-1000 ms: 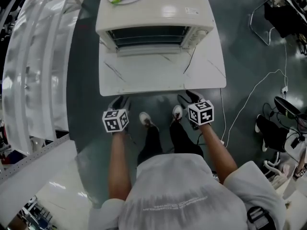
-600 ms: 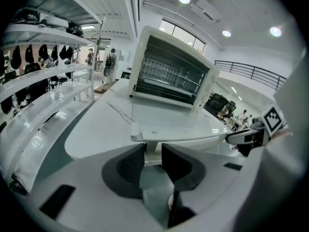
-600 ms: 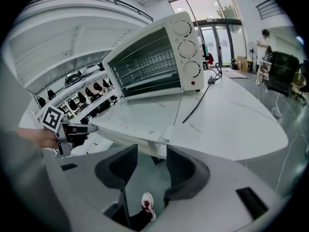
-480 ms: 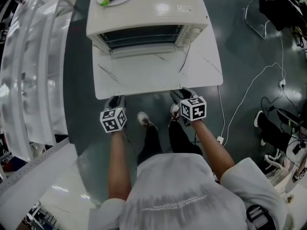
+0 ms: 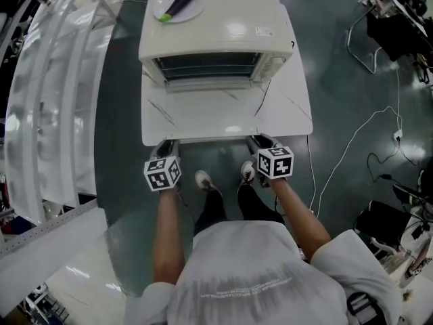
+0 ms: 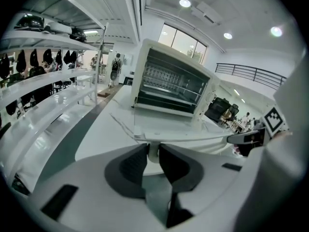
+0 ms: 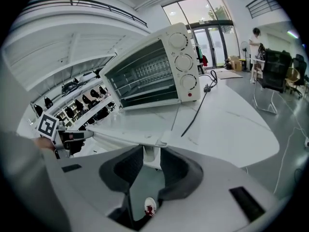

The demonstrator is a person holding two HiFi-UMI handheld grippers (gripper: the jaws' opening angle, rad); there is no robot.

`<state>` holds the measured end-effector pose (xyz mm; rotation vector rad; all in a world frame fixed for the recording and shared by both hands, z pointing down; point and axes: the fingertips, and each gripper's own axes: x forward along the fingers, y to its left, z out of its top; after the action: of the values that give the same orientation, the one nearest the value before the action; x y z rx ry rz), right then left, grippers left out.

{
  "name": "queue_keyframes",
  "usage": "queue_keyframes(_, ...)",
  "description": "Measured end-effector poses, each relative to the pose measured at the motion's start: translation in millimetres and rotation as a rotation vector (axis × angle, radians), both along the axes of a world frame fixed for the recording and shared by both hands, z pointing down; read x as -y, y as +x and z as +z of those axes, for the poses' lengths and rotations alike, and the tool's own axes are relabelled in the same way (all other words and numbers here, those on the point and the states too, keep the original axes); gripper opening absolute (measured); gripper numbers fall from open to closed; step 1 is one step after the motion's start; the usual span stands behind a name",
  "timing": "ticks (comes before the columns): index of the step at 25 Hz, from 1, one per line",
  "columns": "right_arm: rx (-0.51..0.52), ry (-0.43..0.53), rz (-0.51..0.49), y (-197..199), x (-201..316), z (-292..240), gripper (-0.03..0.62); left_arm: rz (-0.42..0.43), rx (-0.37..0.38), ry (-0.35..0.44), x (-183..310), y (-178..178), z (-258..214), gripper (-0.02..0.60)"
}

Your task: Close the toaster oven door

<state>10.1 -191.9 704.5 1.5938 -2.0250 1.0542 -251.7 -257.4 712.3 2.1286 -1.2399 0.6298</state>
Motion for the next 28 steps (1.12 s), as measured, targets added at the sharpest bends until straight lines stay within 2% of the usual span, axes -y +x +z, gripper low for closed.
queue_keyframes(5,0.010,0.022,0.016,4.0,12.6,-31.0,0.119,-0.016,0.010,0.057,8.9,3.1,-31.8,0.081)
queue_keyframes(11,-0.005,0.119,0.018,7.5,40.9,-76.5,0.109,-0.059,-0.046,0.173,27.2,6.3,-80.1,0.082)
queue_keyframes(16,-0.007,0.189,0.014,9.8,65.2,-104.8,0.109,-0.047,-0.031,0.244,46.8,13.0,-112.8,0.081)
queue_keyframes(22,0.086,0.248,0.052,16.3,97.5,-133.9,0.117,-0.052,-0.040,0.314,77.3,19.8,-146.4,0.083)
queue_keyframes(28,0.217,0.267,0.113,27.1,130.3,-154.5,0.124,-0.036,-0.047,0.345,110.7,28.9,-170.2,0.083)
